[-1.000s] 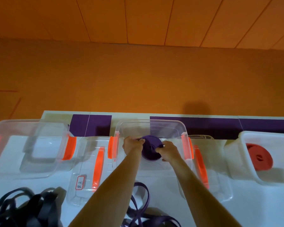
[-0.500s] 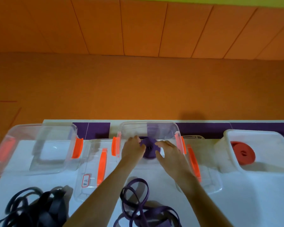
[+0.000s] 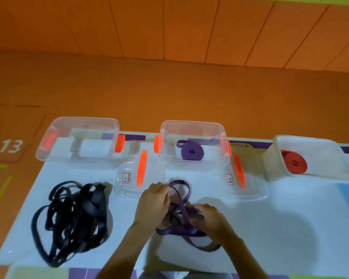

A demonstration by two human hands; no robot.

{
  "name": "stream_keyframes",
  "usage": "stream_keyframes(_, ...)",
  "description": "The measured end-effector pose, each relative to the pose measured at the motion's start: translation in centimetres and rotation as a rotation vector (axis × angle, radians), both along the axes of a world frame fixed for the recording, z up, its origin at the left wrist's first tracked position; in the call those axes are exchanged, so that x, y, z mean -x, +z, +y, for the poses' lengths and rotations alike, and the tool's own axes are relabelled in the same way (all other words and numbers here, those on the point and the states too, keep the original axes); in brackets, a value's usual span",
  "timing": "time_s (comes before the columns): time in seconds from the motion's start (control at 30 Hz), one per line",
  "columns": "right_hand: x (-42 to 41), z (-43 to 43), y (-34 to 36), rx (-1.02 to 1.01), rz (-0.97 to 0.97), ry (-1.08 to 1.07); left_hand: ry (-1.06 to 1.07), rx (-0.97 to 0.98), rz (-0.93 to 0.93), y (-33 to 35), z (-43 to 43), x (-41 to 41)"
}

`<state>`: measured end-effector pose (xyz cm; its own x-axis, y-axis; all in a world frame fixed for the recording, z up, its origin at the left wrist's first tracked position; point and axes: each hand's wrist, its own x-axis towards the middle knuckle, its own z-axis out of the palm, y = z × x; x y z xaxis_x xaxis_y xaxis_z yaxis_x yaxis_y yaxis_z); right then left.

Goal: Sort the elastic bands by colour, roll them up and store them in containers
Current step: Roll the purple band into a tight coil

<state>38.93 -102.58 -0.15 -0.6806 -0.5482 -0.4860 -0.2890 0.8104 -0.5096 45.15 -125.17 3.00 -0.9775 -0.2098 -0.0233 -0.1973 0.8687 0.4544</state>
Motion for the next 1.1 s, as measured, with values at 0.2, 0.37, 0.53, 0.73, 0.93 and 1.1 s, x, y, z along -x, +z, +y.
stream_keyframes(0.2, -1.4, -4.3, -2.5, -0.062, 0.167, 0.003, 0.16, -0.152, -0.244, -5.4, 0.3, -6.1)
stream_keyframes(0.37, -2.6, -3.8, -1.2, 0.044, 0.087, -0.085, 0.246, -0.378, -0.352, -6.3, 1.3, -5.0)
stream_keyframes(0.53, -2.8, -0.4, 1.4, 0.159, 0.187, -0.061, 0.545, -0.996, -0.303, -4.1, 3.2, -1.8)
stream_keyframes(0.73, -4.4, 0.3, 1.7, 0.244, 0.048, 0.175, 0.477, -1.048, -0.394, -3.1, 3.6, 0.2)
stream_keyframes(0.93, -2.3, 0.3, 1.9, 0.238, -0.094, -0.302, 0.395, -0.884, -0.415, -3.8, 4.0, -1.2)
stream_keyframes(1.1, -1.6, -2.7, 1.4, 0.22, -0.186, -0.546, 0.393, -1.125, -0.427, -3.2, 3.3, -2.7)
